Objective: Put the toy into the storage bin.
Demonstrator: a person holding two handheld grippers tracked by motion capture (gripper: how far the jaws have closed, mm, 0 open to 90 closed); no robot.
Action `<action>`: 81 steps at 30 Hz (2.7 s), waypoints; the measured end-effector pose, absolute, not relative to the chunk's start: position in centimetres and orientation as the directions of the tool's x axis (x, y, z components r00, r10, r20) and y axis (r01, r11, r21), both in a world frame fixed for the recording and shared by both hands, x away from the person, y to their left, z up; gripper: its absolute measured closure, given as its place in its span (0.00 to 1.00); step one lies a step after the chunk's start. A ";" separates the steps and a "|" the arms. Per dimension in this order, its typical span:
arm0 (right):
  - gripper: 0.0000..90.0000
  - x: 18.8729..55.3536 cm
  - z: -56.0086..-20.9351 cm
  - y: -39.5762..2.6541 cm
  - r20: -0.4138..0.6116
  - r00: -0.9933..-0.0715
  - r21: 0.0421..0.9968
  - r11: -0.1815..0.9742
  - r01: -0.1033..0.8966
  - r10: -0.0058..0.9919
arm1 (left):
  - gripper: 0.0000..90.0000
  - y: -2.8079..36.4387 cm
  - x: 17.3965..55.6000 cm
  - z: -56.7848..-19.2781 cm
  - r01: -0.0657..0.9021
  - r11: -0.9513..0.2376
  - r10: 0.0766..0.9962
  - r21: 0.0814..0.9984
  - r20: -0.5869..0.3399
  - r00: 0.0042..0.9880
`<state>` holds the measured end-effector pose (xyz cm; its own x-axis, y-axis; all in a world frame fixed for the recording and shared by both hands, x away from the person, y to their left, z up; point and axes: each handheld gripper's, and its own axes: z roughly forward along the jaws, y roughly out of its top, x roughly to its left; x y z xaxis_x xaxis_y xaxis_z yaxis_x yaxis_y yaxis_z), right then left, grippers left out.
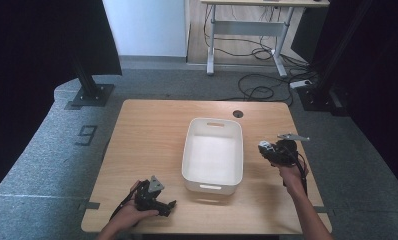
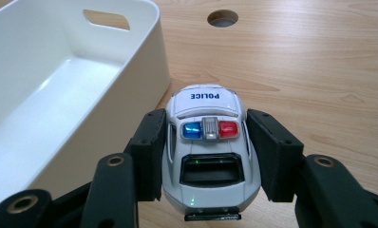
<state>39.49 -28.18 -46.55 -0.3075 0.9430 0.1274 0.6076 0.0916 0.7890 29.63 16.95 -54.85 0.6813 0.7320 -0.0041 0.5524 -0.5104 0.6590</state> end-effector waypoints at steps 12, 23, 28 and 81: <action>0.56 39.4 -46.2 -27.0 0.127 -0.327 0.797 0.100 0.595 0.937 | 0.00 16.9 29.6 -54.8 0.552 -0.511 0.732 0.659 -0.004 0.681; 0.55 39.3 -46.0 -26.2 0.122 -0.344 0.802 0.111 0.587 0.931 | 0.00 16.9 29.6 -54.8 0.552 -0.511 0.732 0.659 -0.004 0.681; 0.56 39.2 -45.9 -26.0 0.122 -0.348 0.804 0.113 0.583 0.930 | 0.00 16.9 29.6 -54.8 0.552 -0.510 0.732 0.659 -0.004 0.681; 0.56 38.4 -44.8 -21.9 0.113 -0.433 0.826 0.158 0.541 0.895 | 0.00 16.9 29.7 -54.8 0.551 -0.512 0.731 0.659 -0.003 0.682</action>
<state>38.44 -21.91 -44.82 -0.4325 0.8945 0.1128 0.5413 0.1576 0.8260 29.65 16.95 -54.84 0.6823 0.7311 -0.0030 0.5512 -0.5118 0.6589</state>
